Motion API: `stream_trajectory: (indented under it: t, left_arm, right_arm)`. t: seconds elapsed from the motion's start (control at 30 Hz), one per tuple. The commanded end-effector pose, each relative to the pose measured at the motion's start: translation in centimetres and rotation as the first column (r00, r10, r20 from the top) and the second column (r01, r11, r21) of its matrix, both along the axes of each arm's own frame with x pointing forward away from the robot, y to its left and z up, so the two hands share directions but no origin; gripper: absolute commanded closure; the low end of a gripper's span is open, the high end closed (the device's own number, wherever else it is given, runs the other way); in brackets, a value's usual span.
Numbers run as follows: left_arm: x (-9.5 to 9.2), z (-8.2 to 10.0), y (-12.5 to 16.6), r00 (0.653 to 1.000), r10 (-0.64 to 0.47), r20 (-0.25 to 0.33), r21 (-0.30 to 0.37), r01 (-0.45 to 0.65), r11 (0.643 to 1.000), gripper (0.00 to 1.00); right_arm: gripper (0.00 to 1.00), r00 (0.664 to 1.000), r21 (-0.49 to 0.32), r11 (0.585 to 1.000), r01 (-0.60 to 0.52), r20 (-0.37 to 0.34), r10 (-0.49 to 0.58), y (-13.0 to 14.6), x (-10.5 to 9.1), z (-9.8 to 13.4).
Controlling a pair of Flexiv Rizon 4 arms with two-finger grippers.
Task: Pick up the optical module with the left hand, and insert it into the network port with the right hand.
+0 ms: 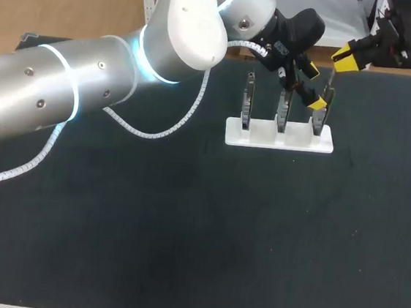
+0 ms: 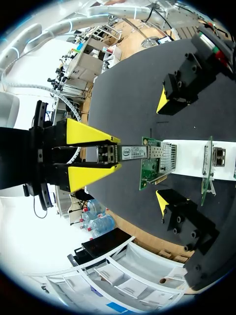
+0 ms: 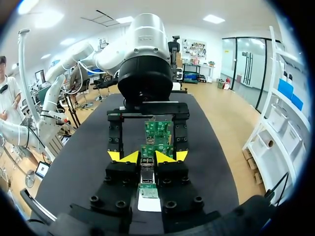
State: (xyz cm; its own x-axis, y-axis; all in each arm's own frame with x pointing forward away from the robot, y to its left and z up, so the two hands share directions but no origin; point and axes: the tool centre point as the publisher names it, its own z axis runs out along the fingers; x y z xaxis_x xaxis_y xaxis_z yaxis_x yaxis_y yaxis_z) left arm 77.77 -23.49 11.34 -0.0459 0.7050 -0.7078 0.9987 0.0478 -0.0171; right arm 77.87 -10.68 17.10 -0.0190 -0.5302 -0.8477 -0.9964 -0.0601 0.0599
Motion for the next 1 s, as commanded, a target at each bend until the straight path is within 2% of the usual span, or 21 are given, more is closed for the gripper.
stream_trajectory:
  t: [0.03, 0.77, 0.8, 0.83, 0.87, 1.0]
  left_arm:
    - [0.14, 0.07, -0.1, 1.0, 0.0, -0.003, 0.005, 0.0, 1.0, 0.0]
    - [0.14, 0.07, -0.1, 1.0, 0.0, -0.003, 0.005, 0.0, 1.0, 0.0]
    - [0.14, 0.07, -0.1, 1.0, 0.0, -0.003, 0.005, 0.0, 1.0, 0.0]
    - [0.14, 0.07, -0.1, 1.0, 0.0, -0.003, 0.005, 0.0, 1.0, 0.0]
    - [0.14, 0.07, -0.1, 1.0, 0.0, -0.003, 0.005, 0.0, 1.0, 0.0]
    - [0.14, 0.07, -0.1, 1.0, 0.0, -0.003, 0.005, 0.0, 1.0, 0.0]
  right_arm:
    - [1.0, 1.0, -0.001, 1.0, 0.001, -0.002, -0.001, 0.05, -0.07, -0.15]
    - [1.0, 1.0, 0.0, 1.0, 0.0, -0.019, 0.0, 0.13, 0.0, -0.71]
    - [0.87, 1.0, -0.001, 1.0, 0.001, -0.019, -0.001, 0.13, 0.0, -0.72]
    - [0.21, 1.0, -0.002, 1.0, 0.001, -0.019, -0.001, 0.13, 0.0, -0.72]
    - [0.0, 1.0, -0.002, 1.0, 0.002, -0.02, -0.002, 0.13, 0.0, -0.72]
    - [0.0, 1.0, -0.001, 1.0, 0.008, -0.018, -0.008, 0.05, -0.02, -0.56]
